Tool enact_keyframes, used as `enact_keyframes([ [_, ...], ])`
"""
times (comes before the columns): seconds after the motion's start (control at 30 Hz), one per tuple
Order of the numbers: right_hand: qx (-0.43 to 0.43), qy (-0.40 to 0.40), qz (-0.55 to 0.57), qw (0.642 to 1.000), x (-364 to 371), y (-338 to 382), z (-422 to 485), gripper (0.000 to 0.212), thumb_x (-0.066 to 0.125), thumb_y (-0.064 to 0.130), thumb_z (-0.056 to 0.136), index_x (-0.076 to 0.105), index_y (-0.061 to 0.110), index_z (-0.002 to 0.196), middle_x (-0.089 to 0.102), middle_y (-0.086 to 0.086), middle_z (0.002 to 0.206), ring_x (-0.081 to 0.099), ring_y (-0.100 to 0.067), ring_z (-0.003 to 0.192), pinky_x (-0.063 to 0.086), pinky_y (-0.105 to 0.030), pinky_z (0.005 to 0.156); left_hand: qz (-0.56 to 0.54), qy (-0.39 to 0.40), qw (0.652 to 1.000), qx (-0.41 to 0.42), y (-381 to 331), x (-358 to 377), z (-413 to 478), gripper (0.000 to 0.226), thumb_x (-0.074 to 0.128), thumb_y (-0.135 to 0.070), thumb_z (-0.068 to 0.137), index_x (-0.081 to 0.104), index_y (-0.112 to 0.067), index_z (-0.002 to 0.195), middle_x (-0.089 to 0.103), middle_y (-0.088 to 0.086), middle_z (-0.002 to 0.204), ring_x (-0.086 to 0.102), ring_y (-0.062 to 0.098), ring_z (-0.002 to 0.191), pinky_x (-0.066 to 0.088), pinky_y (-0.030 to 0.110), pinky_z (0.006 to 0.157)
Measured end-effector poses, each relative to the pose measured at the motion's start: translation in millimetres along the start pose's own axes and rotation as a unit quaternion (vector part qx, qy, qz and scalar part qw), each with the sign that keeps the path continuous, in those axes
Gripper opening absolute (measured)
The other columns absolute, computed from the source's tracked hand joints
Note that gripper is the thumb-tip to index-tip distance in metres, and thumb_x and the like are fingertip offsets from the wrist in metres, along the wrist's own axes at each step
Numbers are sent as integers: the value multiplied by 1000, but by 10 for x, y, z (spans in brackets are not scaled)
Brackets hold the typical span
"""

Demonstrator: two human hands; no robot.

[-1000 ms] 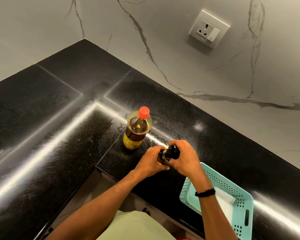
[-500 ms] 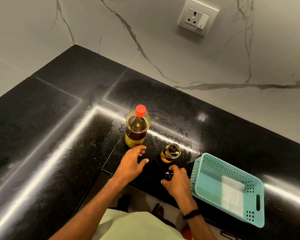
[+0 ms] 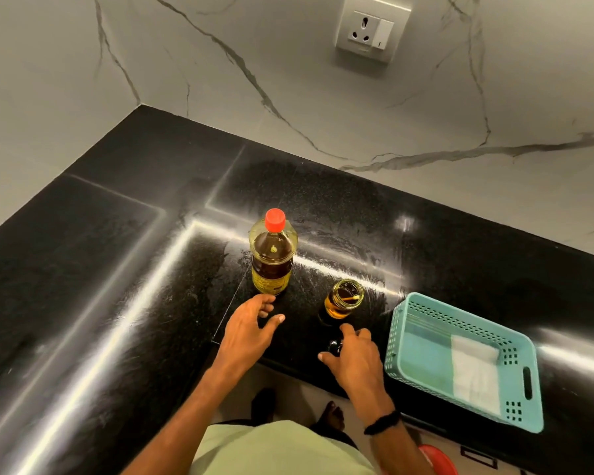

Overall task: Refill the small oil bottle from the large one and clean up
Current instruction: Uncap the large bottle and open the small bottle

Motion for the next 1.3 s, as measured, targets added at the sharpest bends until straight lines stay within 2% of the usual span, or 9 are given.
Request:
enact_keyframes([
  [0.13,-62,-28,64,996,-578,262,-101,58,66,52,85,52,23,134,59,-2,126,60,-19,110,50,-34,92,-39,-125,991,-32,-136,-192,-8,55,81,-57,68,53,-26,105,55,-10,87,56,7,79,53,28,68],
  [0.27,-137,-86,113,980,-1262,817,-132,50,67,51,86,58,24,128,65,5,111,64,-13,96,53,-32,87,-58,-227,972,-13,-282,-388,123,81,84,-63,59,46,-21,117,46,-4,99,50,16,88,52,32,78],
  [0.43,-200,-122,32,972,-1709,1539,-1,52,60,55,89,56,22,129,63,-1,115,59,-18,106,46,-31,87,-68,-201,977,-4,-497,-434,484,105,80,-73,52,38,-22,134,45,-4,122,46,15,114,46,31,95],
  [0.63,-202,-145,-77,965,-1721,1894,30,36,61,48,91,65,14,101,64,-5,91,59,-17,84,53,-31,78,-68,-171,982,50,-544,-361,657,93,60,-85,60,49,-20,125,55,-3,115,49,11,107,48,35,93],
  [0.8,-204,-143,-119,961,-1753,1974,29,32,64,42,91,67,12,100,59,-3,87,52,-14,79,41,-26,68,-68,-194,977,62,-499,-348,687,79,72,-70,64,52,-21,123,60,-1,115,55,14,105,50,35,92],
  [1.0,-231,-106,-93,963,-1798,1994,26,27,71,29,87,69,15,110,64,-4,107,54,-14,91,45,-24,77,-71,-208,974,57,-455,-310,693,79,78,-65,64,55,-17,123,61,-1,115,55,13,106,50,33,92],
  [1.13,-274,-72,-63,957,-1813,1950,25,39,73,12,85,67,24,121,64,0,124,57,-17,113,50,-31,98,-71,-211,973,52,-459,-312,694,80,79,-64,63,56,-17,123,62,-1,114,55,14,107,49,29,93],
  [1.23,-276,-60,-75,956,-1796,1940,52,53,73,16,85,57,27,134,59,0,130,55,-21,119,48,-37,102,-71,-215,973,54,-463,-319,704,79,81,-63,63,55,-18,123,62,0,114,55,14,107,48,28,93],
  [1.3,-270,-82,-72,957,-1790,1939,67,44,72,22,85,60,25,128,60,-1,123,56,-21,112,49,-35,97,-69,-217,972,55,-463,-318,701,80,80,-63,63,54,-18,124,62,0,115,56,14,108,48,27,93],
])
Point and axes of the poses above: each hand's wrist, its own z-axis towards the middle knuckle, its own x-axis out of the palm, y = z × x, the point moved 2 cm from there along z, towards the middle knuckle
